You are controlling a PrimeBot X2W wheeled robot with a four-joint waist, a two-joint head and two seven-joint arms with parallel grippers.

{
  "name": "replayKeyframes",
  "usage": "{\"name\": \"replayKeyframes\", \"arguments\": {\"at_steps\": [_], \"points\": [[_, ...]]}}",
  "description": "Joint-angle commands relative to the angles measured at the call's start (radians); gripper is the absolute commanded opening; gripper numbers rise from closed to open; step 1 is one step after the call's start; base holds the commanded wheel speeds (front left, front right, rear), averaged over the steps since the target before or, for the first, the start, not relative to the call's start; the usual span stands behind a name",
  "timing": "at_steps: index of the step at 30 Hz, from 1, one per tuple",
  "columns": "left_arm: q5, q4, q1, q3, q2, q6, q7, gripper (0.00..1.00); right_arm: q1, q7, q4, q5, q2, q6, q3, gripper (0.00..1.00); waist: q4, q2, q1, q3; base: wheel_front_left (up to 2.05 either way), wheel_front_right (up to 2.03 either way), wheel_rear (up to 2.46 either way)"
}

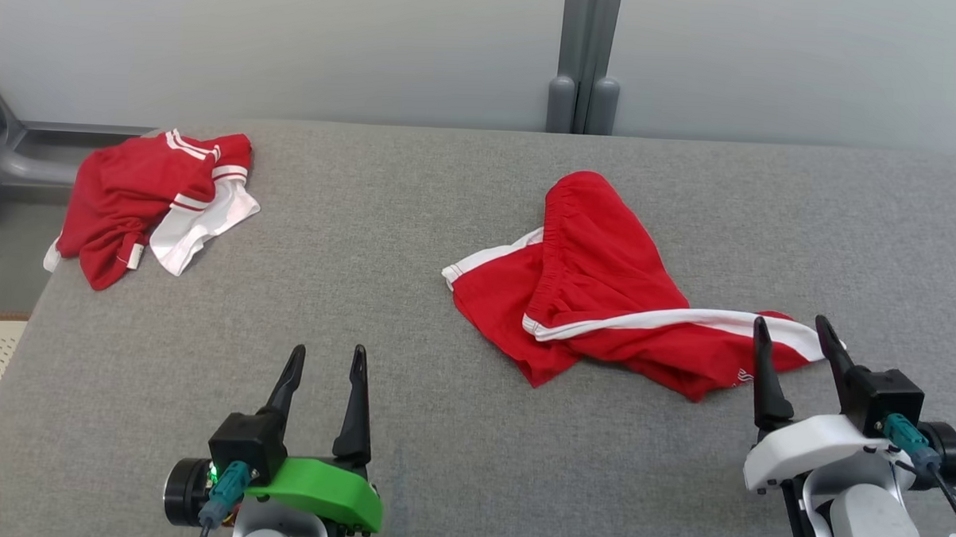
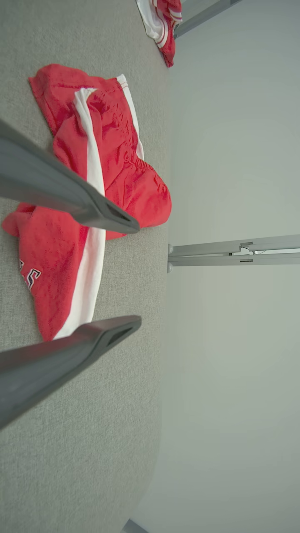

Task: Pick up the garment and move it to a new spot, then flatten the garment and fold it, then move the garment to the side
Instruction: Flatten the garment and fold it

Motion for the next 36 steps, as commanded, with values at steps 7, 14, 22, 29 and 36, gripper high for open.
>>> {"name": "replayKeyframes", "arguments": {"at_steps": [7, 14, 22, 29, 36], "points": [[-0.005, 0.004, 0.04, 0.004, 0.003, 0.01, -0.001, 1.0, 0.063, -0.003, -0.018, 0.072, -0.003, -0.002, 0.049, 1.0, 0.005, 0.0, 0.0, -0.024, 0.0, 0.0, 0.0], [0.006, 0.007, 0.056, 0.009, 0.003, 0.0, -0.001, 1.0, 0.074, -0.003, -0.022, 0.096, -0.003, -0.002, 0.065, 1.0, 0.001, 0.0, 0.0, -0.027, 0.0, 0.0, 0.0], [0.01, 0.008, 0.054, 0.011, 0.003, -0.002, -0.001, 1.0, 0.073, -0.003, -0.03, 0.094, -0.003, -0.002, 0.063, 1.0, 0.0, 0.0, 0.0, -0.025, 0.0, 0.0, 0.0], [0.009, 0.002, 0.051, 0.013, 0.003, -0.001, -0.001, 1.0, 0.071, -0.003, -0.027, 0.089, -0.002, -0.002, 0.062, 1.0, -0.001, 0.0, 0.0, -0.02, 0.0, 0.0, 0.0], [0.023, 0.054, -0.013, -0.036, 0.003, -0.032, 0.0, 1.0, 0.046, -0.003, -0.04, 0.081, -0.003, -0.002, 0.073, 1.0, -0.022, 0.0, 0.0, 0.012, 0.0, 0.0, 0.0]]}}
